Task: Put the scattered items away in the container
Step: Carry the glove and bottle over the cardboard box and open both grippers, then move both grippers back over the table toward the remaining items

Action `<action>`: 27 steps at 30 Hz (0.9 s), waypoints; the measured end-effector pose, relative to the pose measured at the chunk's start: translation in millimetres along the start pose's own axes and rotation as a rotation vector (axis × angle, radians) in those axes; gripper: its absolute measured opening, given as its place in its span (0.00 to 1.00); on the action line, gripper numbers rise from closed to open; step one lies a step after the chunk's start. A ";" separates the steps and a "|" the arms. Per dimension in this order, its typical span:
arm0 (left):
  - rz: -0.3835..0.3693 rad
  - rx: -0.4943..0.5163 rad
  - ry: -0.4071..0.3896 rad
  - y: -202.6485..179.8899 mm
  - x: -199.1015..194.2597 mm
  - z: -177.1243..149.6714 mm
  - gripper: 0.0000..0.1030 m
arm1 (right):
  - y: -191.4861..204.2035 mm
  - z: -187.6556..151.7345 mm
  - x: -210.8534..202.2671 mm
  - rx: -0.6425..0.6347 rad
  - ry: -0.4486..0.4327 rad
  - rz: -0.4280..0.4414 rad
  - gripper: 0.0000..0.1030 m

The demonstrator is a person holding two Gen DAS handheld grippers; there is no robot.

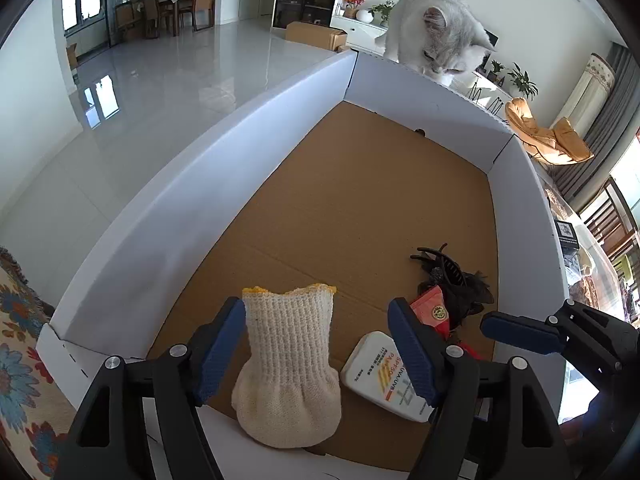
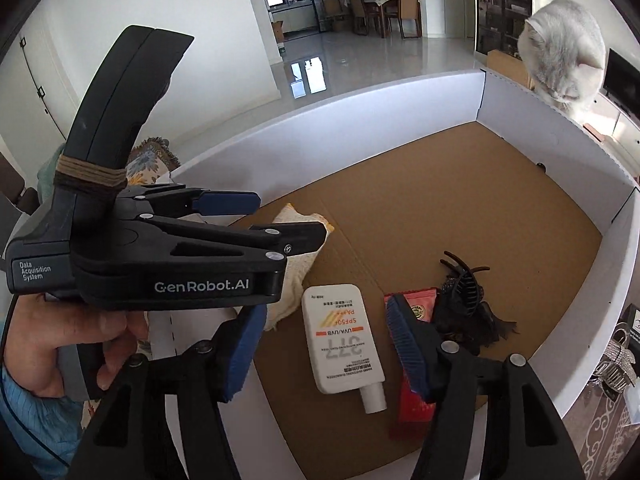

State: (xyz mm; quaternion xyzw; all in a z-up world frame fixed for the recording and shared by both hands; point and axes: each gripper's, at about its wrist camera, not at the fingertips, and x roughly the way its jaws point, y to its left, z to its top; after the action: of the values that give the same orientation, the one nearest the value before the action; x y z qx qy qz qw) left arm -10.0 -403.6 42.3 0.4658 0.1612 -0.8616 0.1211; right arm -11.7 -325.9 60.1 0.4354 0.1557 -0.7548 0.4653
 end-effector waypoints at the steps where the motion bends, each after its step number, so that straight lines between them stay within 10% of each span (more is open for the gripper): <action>1: -0.001 -0.002 -0.002 0.1 -0.5 -0.2 0.72 | -3.4 0.0 -0.2 0.013 -0.003 0.002 0.62; 15: -0.003 0.042 -0.215 -64.5 -68.1 -17.1 0.72 | -29.0 -43.8 -78.9 0.050 -0.145 -0.067 0.62; 23: -0.265 0.267 -0.386 -206.5 -129.0 -77.9 1.00 | -113.1 -196.8 -177.7 0.139 -0.286 -0.423 0.62; 27: -0.441 0.413 -0.268 -294.7 -93.3 -116.4 1.00 | -181.9 -282.1 -203.3 0.301 -0.162 -0.604 0.62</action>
State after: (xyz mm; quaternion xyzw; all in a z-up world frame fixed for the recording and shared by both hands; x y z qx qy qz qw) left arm 23.2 -81.8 109.7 0.3171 0.0628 -0.9351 -0.1451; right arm 18.6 64.3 30.8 0.3722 0.1271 -0.9049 0.1625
